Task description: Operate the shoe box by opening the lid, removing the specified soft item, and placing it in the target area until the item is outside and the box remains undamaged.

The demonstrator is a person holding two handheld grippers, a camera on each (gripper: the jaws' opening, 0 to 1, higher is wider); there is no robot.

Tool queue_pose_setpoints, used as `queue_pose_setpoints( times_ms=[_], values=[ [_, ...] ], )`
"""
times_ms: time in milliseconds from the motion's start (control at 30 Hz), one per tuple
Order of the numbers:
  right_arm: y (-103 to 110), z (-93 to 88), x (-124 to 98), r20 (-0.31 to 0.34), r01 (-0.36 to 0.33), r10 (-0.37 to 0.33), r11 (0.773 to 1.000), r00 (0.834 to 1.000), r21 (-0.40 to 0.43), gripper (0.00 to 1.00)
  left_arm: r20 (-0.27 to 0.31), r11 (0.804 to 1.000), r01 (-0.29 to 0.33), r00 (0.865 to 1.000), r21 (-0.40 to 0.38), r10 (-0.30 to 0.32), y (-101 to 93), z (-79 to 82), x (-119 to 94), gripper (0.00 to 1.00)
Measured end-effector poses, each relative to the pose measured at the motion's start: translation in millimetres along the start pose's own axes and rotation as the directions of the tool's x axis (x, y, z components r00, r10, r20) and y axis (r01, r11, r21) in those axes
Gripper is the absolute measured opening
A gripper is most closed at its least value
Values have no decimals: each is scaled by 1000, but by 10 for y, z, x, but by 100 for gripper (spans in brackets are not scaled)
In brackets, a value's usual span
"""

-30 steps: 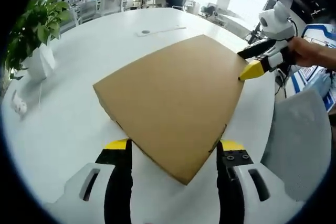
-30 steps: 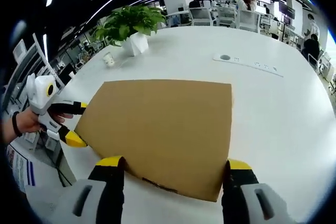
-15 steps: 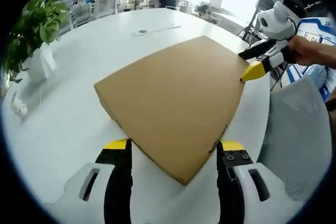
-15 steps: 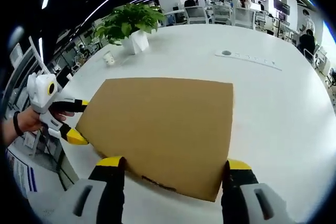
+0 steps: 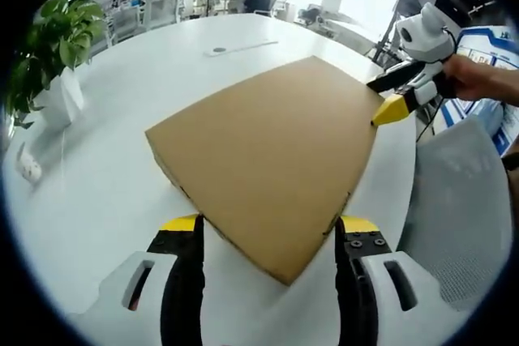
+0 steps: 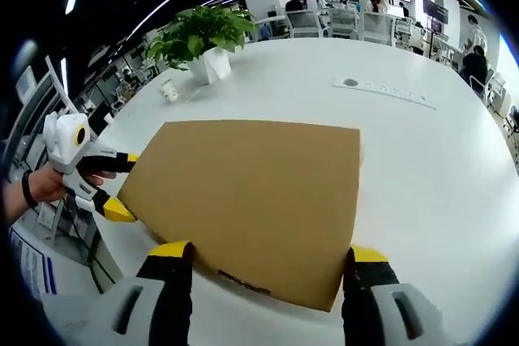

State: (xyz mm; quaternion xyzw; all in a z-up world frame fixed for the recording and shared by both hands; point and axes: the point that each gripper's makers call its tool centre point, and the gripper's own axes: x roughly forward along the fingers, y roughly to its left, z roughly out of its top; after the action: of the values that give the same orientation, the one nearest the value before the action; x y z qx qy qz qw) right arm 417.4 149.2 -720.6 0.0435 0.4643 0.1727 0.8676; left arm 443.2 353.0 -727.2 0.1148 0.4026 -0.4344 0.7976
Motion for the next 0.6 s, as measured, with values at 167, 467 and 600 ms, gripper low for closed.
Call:
queue_pose_setpoints(
  times_ms=[167, 467, 600],
  values=[
    [-57, -14, -46, 0, -42, 42, 999, 999, -18, 70, 18, 1000, -7, 1000, -7, 7, 11, 1, -17, 65],
    [-25, -137, -97, 38, -123, 126, 989, 991, -76, 70, 104, 996, -31, 994, -78, 39, -33, 40, -133, 66],
    [-11, -186, -108, 52, -136, 140, 987, 989, -83, 72, 112, 996, -37, 993, -79, 46, -93, 40, -161, 68]
  ],
)
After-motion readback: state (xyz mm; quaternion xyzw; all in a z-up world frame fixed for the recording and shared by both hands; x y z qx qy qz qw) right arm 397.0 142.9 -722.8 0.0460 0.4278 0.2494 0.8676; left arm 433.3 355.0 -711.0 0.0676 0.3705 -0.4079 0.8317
